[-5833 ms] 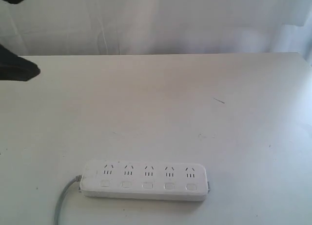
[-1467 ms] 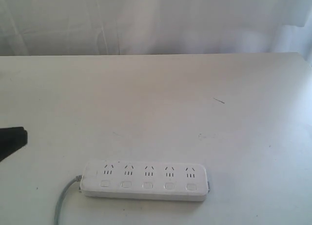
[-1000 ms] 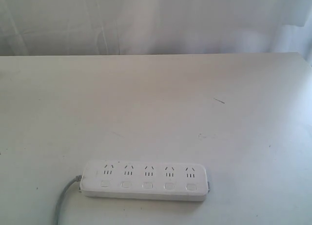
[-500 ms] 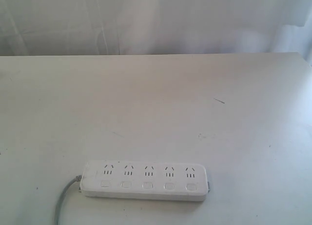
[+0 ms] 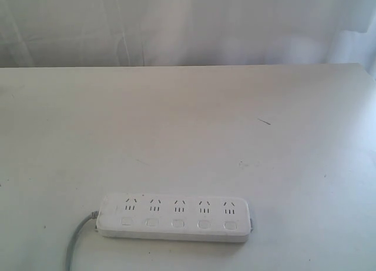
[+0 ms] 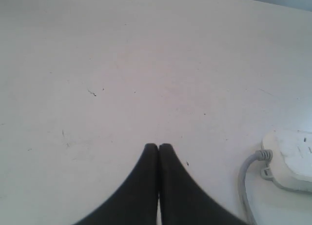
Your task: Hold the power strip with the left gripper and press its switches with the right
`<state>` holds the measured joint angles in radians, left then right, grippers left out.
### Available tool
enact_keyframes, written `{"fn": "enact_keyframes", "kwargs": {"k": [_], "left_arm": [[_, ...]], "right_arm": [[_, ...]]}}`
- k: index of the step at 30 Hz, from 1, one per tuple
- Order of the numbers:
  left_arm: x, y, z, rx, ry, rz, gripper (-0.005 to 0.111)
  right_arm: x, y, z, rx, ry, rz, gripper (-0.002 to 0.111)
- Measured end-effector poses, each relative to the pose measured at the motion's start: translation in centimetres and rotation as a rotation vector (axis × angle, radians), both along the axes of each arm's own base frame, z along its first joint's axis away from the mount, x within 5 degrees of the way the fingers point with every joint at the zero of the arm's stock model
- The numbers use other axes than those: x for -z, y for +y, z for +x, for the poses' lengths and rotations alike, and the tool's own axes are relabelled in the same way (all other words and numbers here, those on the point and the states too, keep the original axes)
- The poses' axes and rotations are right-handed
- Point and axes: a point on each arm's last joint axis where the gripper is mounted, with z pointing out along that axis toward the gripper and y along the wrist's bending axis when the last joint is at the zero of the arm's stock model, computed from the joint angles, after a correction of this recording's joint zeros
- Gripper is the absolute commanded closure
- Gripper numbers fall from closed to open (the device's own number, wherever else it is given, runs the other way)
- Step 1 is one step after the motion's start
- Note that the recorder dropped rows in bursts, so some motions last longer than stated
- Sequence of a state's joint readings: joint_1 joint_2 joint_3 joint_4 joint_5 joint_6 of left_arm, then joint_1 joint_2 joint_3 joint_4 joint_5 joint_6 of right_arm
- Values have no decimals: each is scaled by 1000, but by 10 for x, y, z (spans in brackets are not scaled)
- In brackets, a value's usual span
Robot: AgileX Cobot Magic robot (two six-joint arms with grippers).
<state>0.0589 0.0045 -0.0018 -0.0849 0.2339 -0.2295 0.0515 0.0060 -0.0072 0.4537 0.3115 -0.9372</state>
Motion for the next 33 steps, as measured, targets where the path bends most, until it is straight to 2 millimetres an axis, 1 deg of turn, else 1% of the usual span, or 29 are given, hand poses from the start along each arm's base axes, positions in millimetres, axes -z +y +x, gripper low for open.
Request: {"fn": "enact_keyframes", "kwargs": {"k": [5,7,11,13,17,28,33], "left_arm": [[0,0,0,1,0,8,107],[0,1,0,18,4,84,107],[1,4,0,76,12,326,107],[1,5,0,94,16,403,107],[1,6,0,99,18,433,107],[1,6,0,101,18,439,107],[1,6,0,101,18,439,107]], "right_arm": [[0,0,0,0,0,0,108],[0,0,0,0,0,0,108],[0,0,0,0,0,0,108],[0,0,0,0,0,0,108],[0,0,0,0,0,0,108],[0,0,0,0,0,0,108],[-6,-3,2,36,-67,-15,108]]}}
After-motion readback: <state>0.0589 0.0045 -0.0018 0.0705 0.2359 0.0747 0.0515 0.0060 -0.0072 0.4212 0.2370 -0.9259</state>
